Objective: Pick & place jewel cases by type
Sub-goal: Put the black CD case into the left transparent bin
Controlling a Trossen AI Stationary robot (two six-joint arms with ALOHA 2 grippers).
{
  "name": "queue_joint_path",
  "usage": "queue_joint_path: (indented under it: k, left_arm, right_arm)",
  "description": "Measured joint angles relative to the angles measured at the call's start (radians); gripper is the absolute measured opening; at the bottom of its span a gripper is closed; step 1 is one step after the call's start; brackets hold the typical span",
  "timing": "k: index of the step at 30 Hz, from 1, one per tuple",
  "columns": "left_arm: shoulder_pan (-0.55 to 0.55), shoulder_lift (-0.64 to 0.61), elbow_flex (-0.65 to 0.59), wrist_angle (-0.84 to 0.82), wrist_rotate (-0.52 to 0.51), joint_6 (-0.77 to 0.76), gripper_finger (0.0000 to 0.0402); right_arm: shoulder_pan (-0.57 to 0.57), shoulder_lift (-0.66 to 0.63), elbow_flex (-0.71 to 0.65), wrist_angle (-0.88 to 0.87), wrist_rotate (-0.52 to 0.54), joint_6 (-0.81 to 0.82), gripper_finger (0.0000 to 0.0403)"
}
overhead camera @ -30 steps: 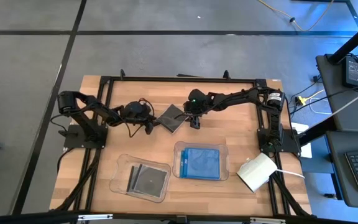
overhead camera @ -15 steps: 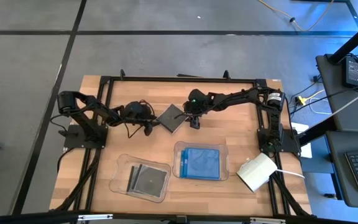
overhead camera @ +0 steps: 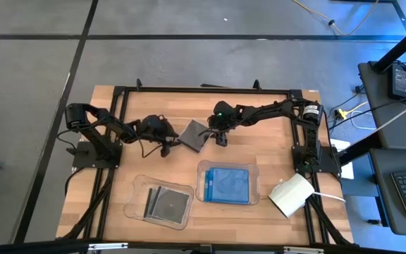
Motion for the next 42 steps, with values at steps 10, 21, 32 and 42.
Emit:
queue_joint_path:
  k: [10,21,32,42]
  left_arm:
    - [-0.004,0.0,0.004,0.003,0.123,0.099,0.0184]
    - [-0.002,0.0,0.013,-0.001,0.163,0.021,0.0184]
    - [-0.003,0.0,0.018,0.064,0.237,0.042,0.0184]
    - [-0.002,-0.002,0.027,0.14,0.197,-0.003,0.0184]
  right_arm:
    - [0.0,0.0,0.0,0.001,0.0,0.001,0.0219]
    - [0.0,0.0,0.0,0.004,-0.001,0.002,0.0219]
    - [0.0,0.001,0.0,0.008,0.0,0.006,0.0219]
    - [0.0,0.001,0.0,0.009,0.0,0.007,0.0218]
